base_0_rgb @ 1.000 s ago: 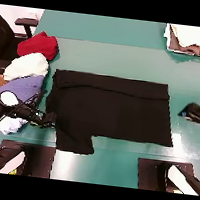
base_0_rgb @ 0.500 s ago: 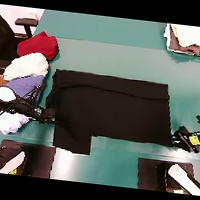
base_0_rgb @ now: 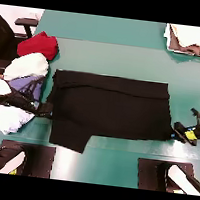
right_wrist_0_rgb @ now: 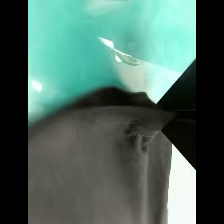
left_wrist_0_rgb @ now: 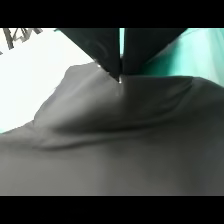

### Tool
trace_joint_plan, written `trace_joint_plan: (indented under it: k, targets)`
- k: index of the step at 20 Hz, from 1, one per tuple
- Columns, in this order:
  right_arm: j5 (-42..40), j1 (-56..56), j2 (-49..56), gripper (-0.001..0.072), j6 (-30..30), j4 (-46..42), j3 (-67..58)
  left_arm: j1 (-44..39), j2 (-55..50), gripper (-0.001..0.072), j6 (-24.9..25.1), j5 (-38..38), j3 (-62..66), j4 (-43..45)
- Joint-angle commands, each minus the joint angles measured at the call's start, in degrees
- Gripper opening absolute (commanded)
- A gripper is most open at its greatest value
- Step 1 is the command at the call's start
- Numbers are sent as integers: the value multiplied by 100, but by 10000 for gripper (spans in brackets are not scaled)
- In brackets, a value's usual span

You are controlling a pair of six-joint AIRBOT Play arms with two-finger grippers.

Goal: Fold the shirts.

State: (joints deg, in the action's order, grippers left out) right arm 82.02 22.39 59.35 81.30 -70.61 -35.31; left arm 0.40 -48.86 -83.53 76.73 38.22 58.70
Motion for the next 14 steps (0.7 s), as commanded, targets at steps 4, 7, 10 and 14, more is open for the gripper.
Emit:
trace_joint_plan:
  k: [4, 7, 10, 14]
  targets:
    - [264, -308, -48, 17, 162, 55, -1690, 0, -640, 22, 68, -509, 1475, 201]
    - [190, -841, 706, 17, 181, 57, -2618, 0, -1499, 22, 225, -798, 2127, 236]
    - [-26, -1207, 1698, 17, 337, 63, -3593, 0, -2424, 23, 472, -1296, 2677, 234]
    - [-90, -1451, 2966, 18, 393, 72, -4706, 0, -3379, 23, 472, -2017, 3270, 232]
